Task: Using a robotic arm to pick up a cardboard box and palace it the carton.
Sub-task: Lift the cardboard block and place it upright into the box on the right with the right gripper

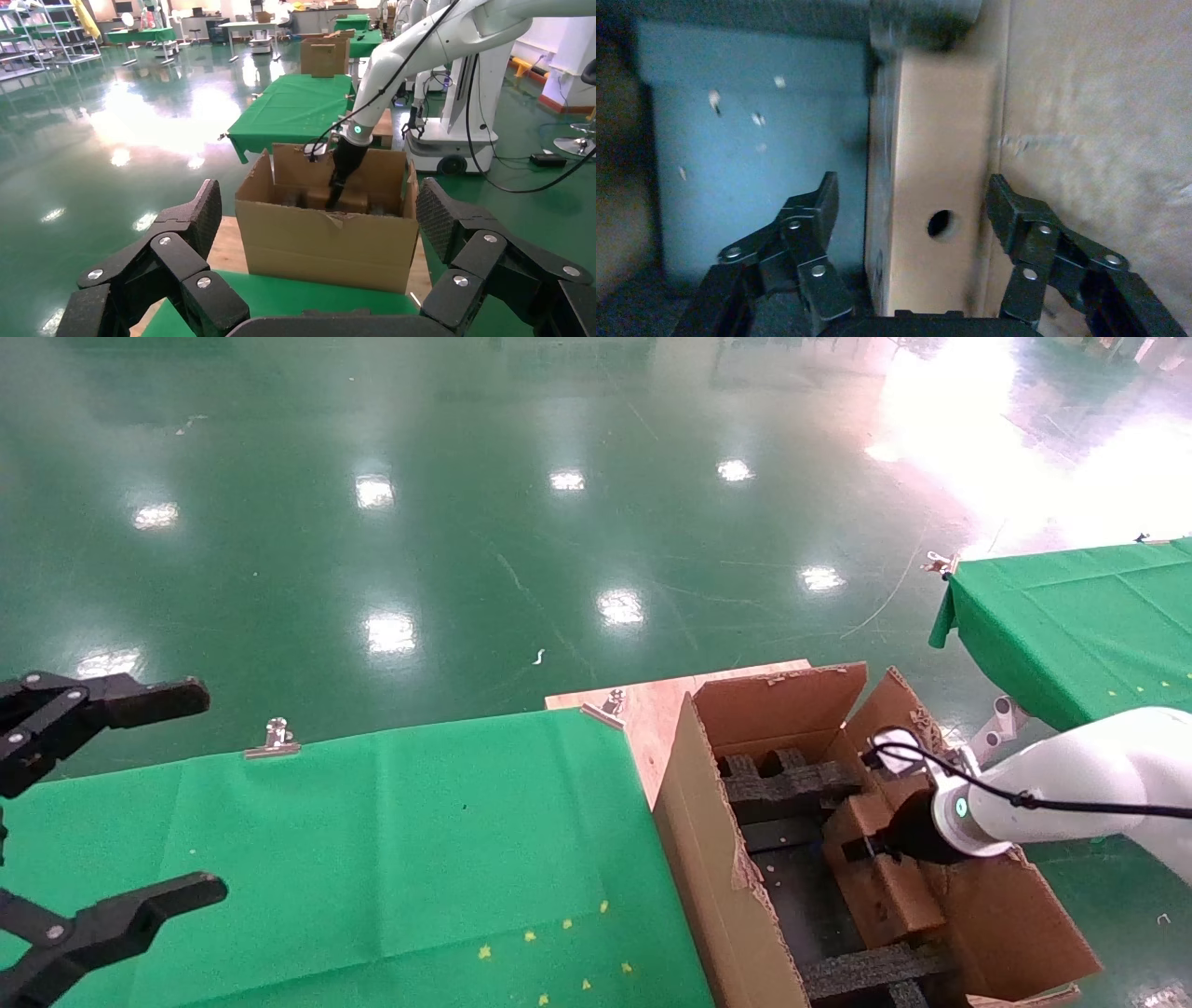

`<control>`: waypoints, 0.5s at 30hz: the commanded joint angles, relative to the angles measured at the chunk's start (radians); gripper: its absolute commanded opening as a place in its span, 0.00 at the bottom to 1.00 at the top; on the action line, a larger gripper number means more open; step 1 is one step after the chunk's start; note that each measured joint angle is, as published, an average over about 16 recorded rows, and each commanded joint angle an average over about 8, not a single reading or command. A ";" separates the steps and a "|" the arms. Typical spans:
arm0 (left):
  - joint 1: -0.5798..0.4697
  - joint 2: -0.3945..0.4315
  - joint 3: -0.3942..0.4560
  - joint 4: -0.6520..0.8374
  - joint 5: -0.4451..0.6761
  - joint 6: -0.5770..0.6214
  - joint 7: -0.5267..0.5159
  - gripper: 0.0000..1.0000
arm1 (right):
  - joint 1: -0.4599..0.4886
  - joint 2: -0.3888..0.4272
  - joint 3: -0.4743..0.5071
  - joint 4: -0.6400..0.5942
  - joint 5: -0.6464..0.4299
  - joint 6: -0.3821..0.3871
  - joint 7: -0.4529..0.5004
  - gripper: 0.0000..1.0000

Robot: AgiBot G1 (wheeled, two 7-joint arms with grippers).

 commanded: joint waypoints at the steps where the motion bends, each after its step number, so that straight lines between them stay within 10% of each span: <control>1: 0.000 0.000 0.000 0.000 0.000 0.000 0.000 1.00 | 0.008 0.004 0.002 0.008 -0.001 -0.001 0.003 1.00; 15: 0.000 0.000 0.000 0.000 0.000 0.000 0.000 1.00 | 0.234 0.091 0.116 0.235 0.076 -0.026 -0.015 1.00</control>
